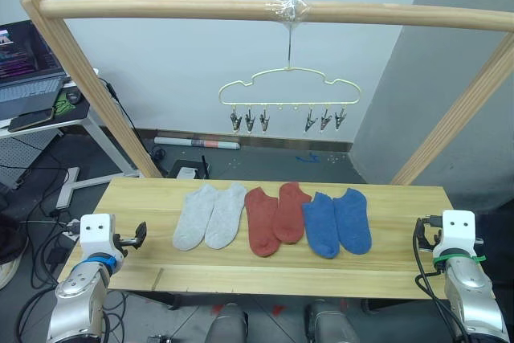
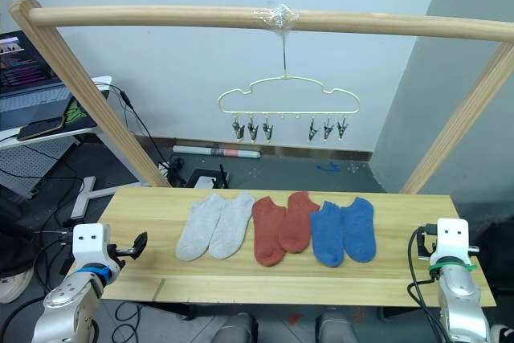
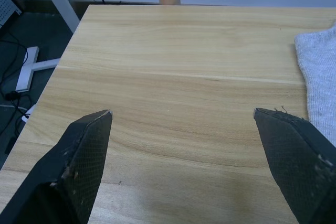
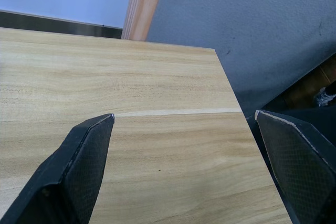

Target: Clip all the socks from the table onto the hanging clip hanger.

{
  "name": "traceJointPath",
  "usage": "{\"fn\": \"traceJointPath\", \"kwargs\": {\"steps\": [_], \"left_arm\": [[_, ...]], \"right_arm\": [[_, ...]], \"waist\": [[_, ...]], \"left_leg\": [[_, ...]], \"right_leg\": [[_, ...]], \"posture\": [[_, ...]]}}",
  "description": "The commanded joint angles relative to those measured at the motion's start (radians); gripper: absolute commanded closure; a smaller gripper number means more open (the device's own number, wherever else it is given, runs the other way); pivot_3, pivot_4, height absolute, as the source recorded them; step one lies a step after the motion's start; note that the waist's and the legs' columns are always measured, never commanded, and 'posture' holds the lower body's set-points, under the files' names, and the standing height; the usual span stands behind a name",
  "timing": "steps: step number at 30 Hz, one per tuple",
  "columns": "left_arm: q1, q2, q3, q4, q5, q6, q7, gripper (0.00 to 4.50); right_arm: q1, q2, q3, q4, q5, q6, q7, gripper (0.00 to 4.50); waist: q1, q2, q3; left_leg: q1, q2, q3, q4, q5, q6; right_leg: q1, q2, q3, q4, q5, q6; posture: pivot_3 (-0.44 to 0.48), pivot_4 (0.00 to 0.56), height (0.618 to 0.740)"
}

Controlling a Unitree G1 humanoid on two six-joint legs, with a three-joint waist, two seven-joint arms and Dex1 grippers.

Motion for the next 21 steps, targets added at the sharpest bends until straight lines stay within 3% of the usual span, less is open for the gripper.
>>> {"fn": "traceJointPath", "kwargs": {"steps": [1, 21], "left_arm": [[-0.008, 0.017, 0.023, -0.032, -0.005, -0.015, 0.002, 0.03], [-0.016, 0.032, 0.032, -0.143, -0.040, 0.037, -0.012, 0.03]], "right_arm": [[-0.006, -0.015, -0.019, -0.032, 0.005, -0.013, -0.002, 0.00], [-0.021, 0.006, -0.018, -0.076, 0.012, 0.020, -0.006, 0.00]], "waist": [[0.000, 0.000, -0.001], [-0.001, -0.001, -0.001]], "left_leg": [[0.000, 0.000, 0.000, 0.000, 0.000, 0.000], [0.001, 0.000, 0.000, 0.000, 0.000, 0.000]], "right_leg": [[0.000, 0.000, 0.000, 0.000, 0.000, 0.000], [0.001, 0.000, 0.000, 0.001, 0.000, 0.000]], "posture": [[0.130, 0.093, 0.740], [0.117, 0.123, 0.740]]}}
